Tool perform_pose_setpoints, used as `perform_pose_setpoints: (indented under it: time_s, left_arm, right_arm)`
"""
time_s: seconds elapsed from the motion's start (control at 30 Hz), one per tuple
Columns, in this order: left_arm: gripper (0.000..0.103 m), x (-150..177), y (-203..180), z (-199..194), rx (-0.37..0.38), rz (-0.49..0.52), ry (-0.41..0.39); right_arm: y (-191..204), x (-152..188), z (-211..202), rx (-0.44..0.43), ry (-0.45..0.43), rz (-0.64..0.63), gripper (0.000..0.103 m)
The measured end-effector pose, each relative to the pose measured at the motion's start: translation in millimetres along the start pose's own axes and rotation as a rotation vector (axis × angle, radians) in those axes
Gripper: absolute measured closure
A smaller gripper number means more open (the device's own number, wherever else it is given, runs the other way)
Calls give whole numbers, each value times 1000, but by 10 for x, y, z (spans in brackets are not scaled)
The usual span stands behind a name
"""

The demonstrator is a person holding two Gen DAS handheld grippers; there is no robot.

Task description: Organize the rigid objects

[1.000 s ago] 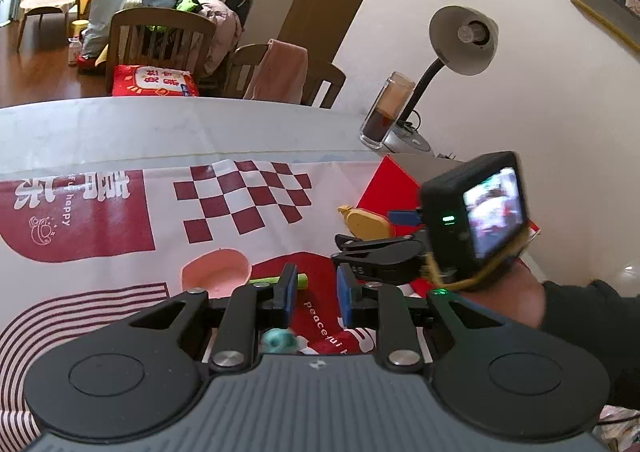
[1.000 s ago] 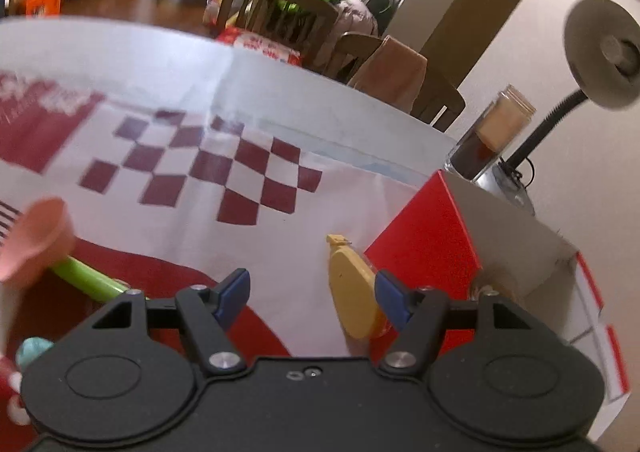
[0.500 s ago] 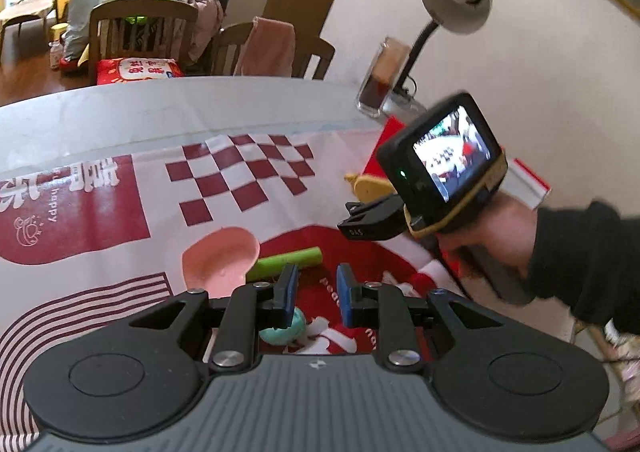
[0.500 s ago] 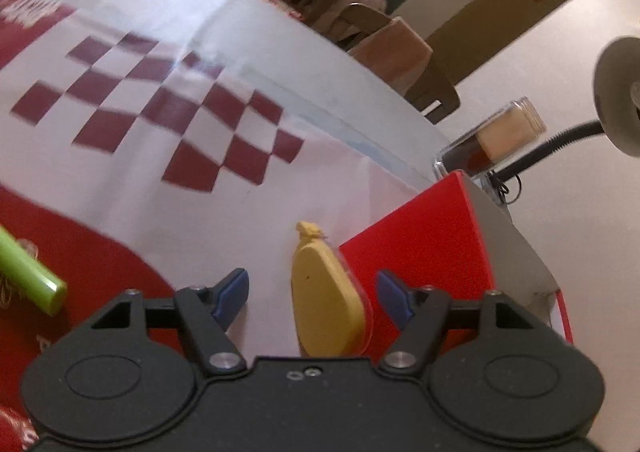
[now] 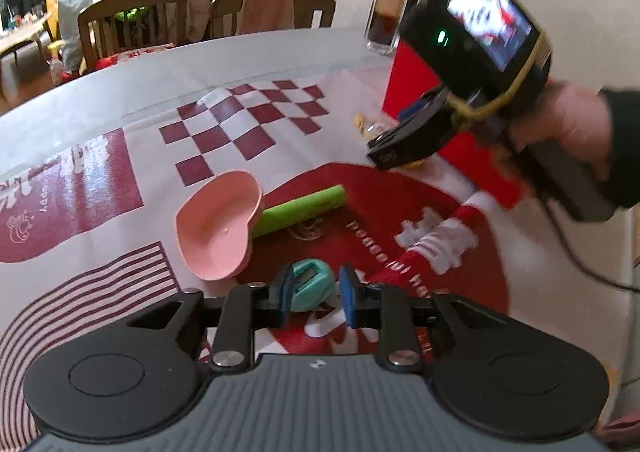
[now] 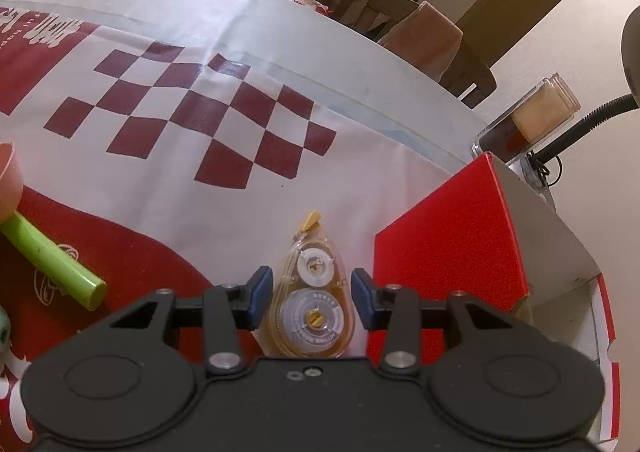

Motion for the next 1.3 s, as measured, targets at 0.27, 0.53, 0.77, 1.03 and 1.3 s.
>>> perform_pose_setpoints:
  time_s: [0.27,0.53,0.77,1.03,1.3]
  left_arm:
    - [45,81,6,108,-26,7,1]
    - [46,116,13,169,-5,-25,-13]
    - [47,129,57,180,-2,-42,-29]
    - [52,148,47,183,2,-6,-53]
    - [66,97,47,236,-4,3,-72]
  right_arm:
    - [24,90,-32,13,-79,62,28]
    - [-11,12,40,69,-108,184,25]
    - [-136,257,-296,34,-140,556,22]
    - [-189,375,-121,64,-69,739,25]
    - [-172,329,72,40,-44,784,28]
Point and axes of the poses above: each gripper's, at about its wrist camera, not at the fingertips, and z roughly the way its jaws point, y to its left, x to its underside, the point moved 7 cm from there along z, roughly the way its jaws point, and after that the axes turned 1 degree about x, right-handed, at the moved point
